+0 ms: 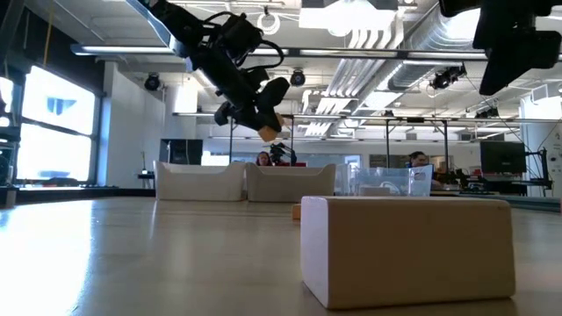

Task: Sort & place blocks by color
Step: Put the yellow block into the gray bin

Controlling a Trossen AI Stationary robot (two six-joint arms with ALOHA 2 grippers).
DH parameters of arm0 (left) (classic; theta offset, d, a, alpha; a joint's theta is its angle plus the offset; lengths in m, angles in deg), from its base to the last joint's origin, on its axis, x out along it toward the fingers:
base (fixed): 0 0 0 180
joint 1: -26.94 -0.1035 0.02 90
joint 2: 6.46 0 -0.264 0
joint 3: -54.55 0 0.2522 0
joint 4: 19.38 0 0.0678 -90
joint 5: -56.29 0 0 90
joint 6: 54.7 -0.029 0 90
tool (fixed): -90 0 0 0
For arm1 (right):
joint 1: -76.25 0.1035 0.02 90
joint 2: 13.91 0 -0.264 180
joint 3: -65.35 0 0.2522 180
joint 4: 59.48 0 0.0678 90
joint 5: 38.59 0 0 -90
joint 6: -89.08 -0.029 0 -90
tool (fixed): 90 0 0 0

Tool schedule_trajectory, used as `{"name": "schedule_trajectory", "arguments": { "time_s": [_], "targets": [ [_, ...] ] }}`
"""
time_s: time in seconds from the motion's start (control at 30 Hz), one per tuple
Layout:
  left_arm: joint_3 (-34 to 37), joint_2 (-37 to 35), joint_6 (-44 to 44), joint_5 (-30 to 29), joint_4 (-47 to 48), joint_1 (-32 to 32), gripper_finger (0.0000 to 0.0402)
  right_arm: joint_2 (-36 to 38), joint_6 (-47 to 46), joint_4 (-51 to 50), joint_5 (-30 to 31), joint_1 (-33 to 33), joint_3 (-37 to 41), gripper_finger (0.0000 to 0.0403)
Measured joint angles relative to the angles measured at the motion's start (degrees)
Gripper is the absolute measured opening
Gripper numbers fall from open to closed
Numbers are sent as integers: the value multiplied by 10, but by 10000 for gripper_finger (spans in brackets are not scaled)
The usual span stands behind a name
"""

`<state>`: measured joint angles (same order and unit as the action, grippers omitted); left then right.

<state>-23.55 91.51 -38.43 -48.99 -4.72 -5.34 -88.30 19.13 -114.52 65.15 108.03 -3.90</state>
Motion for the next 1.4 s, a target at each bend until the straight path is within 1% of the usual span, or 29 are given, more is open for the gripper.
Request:
{"name": "schedule_trajectory", "arguments": {
  "time_s": [0.13,0.27,0.37,0.6,0.87,1.03,1.17,1.4],
  "targets": [
    [0,0,0,27,-21,-18,113,0,-28,1,0,19,0,279],
    [0,0,0,61,-42,-27,113,0,-47,4,17,35,0,279],
    [-1,6,0,55,-43,-27,113,0,-57,7,27,43,0,279],
    [-1,43,1,54,-39,-27,113,0,-66,29,27,61,0,279],
    [-1,67,15,51,-42,-30,114,-2,-97,31,27,85,0,279],
    [-1,75,15,29,-41,-30,115,-14,-98,32,22,95,0,279],
    [-1,76,8,27,-42,-30,137,-28,-111,34,-6,100,0,279],
    [-1,75,7,30,-42,-30,200,-44,-112,44,-15,113,0,279]
  ]
}}
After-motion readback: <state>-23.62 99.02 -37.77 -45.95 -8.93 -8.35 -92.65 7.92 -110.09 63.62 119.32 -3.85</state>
